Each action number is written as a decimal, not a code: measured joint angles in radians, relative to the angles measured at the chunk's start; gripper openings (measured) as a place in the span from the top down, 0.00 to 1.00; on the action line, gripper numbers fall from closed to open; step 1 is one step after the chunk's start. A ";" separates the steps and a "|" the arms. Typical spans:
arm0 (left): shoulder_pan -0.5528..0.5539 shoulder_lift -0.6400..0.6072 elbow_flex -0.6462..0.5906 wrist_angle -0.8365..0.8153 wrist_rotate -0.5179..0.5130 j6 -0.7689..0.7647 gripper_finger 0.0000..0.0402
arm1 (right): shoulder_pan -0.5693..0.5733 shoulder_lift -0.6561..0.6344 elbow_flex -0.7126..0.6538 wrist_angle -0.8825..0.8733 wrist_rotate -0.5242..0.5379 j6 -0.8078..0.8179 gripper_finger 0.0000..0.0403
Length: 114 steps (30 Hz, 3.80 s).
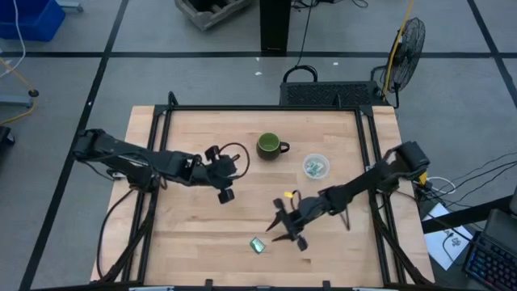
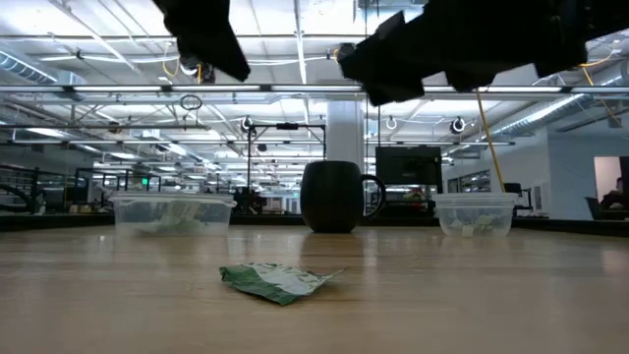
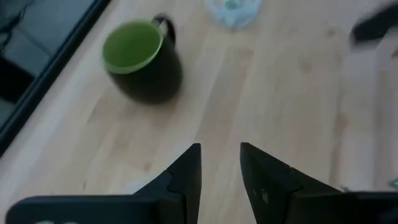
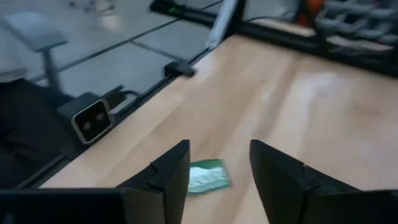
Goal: Pick and place Stevia / Truvia into bins
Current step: Put the dark green truvia packet into the right transparent container, then return to Home Position
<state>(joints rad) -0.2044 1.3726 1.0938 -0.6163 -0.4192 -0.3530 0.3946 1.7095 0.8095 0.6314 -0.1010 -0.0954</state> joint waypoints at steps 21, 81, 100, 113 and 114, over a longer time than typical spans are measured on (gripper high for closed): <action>-0.090 0.001 0.049 -0.010 -0.014 0.003 0.71 | -0.002 0.449 0.280 0.008 -0.086 0.040 0.33; -0.093 0.002 0.047 -0.027 -0.026 0.003 0.71 | -0.084 -0.324 -0.127 -0.357 0.812 -0.014 1.00; -0.093 0.002 0.047 -0.008 -0.027 0.004 0.71 | -0.250 -0.758 -0.664 -0.076 0.813 0.326 0.96; -0.093 0.002 0.047 -0.008 -0.027 0.008 0.71 | -0.242 -0.767 -0.664 -0.007 0.777 0.318 0.71; -0.093 0.002 0.047 -0.008 -0.027 0.006 0.71 | -0.236 -0.774 -0.663 0.028 0.776 0.309 0.70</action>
<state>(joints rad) -0.2970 1.3743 1.1412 -0.6243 -0.4458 -0.3472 0.1582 0.9353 0.1460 0.6597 0.6746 0.2138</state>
